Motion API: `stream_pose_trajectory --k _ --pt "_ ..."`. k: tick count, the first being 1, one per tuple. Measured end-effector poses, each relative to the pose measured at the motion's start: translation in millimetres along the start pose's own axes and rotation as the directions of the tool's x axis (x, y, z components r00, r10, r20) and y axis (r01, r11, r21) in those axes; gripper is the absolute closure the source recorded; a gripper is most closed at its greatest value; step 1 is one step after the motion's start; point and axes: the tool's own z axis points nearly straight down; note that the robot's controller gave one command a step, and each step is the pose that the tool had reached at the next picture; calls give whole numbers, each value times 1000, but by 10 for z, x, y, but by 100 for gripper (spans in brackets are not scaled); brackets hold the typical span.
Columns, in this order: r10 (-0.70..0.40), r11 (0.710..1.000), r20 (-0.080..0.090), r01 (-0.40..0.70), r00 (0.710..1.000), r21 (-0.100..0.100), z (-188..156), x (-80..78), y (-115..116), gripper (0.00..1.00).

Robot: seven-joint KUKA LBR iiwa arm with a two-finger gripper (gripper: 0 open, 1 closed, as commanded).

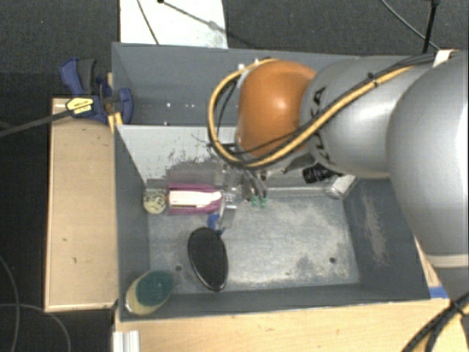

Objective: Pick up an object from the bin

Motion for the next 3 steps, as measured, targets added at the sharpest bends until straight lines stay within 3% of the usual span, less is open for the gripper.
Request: stream_pose_trajectory --k 1,2,3 --pt "-263 965 -7 263 965 3 421 -44 59 0" --pt "-256 967 15 256 967 1 784 87 40 0" --pt "-254 967 13 255 967 -2 757 87 61 100"
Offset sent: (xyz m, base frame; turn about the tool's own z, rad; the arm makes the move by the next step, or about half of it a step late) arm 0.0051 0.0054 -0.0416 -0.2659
